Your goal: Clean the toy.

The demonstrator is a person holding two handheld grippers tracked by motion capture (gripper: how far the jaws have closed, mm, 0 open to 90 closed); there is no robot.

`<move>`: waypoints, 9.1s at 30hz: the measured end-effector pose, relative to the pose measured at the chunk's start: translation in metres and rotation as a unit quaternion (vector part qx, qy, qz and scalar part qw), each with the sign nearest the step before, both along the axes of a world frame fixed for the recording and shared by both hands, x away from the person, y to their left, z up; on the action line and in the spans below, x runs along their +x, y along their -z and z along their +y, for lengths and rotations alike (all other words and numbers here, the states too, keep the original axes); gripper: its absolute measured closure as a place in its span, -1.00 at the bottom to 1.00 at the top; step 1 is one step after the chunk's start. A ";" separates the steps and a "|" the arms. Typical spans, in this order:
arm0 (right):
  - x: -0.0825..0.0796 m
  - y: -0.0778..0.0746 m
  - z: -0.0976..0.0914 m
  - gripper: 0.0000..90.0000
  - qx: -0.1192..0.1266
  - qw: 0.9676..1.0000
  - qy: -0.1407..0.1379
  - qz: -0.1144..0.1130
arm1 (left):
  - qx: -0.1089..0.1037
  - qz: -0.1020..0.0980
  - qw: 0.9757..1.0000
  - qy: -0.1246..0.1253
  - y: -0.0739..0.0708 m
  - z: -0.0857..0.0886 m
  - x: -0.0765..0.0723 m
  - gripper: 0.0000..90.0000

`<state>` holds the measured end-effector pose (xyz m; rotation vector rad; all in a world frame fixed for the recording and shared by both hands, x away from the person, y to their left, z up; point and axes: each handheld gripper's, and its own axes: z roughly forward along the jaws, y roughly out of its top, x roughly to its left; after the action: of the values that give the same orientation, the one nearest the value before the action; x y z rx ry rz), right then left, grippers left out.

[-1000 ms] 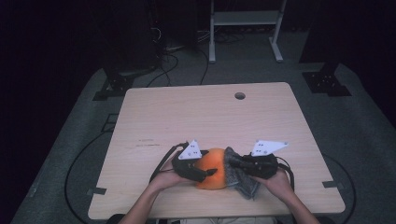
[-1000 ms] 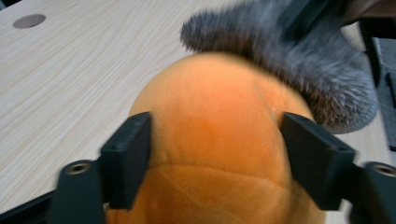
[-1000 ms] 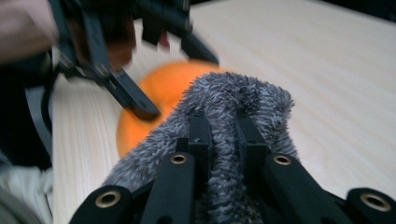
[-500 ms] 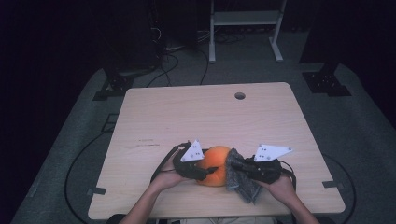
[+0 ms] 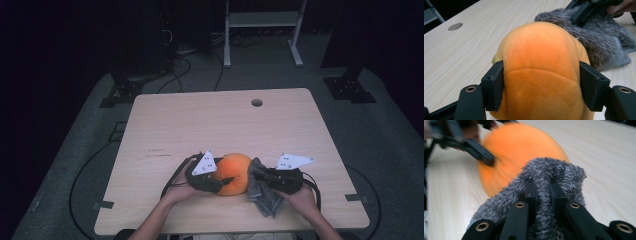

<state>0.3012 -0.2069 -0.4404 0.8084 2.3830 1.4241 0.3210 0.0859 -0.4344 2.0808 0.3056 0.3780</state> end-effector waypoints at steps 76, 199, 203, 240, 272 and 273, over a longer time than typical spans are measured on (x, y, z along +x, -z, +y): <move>0.001 -0.003 -0.005 0.75 0.051 0.999 -0.004 0.004 | -0.023 0.069 0.997 0.019 0.001 0.021 0.007 -0.16; -0.012 -0.033 -0.001 0.77 0.000 0.998 -0.041 -0.039 | -0.049 0.096 0.994 0.015 -0.012 -0.020 -0.004 -0.45; -0.015 -0.042 -0.002 0.76 0.009 0.998 -0.044 -0.048 | -0.029 0.058 0.997 0.028 -0.011 -0.021 -0.010 -0.10; -0.018 -0.020 0.003 0.77 0.017 0.999 -0.046 -0.007 | -0.027 0.100 0.995 -0.005 -0.020 -0.004 0.001 -0.40; -0.009 -0.022 0.004 0.76 0.007 0.999 -0.031 -0.020 | -0.012 0.083 0.996 0.025 -0.010 0.000 0.001 -0.27; -0.007 -0.020 0.001 0.76 0.010 0.999 -0.027 -0.015 | -0.011 0.084 0.996 0.024 -0.010 0.002 0.001 -0.25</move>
<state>0.2938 -0.2055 -0.4205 0.7274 2.3898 1.4730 0.3220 0.0876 -0.4247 2.0981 0.3571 0.1701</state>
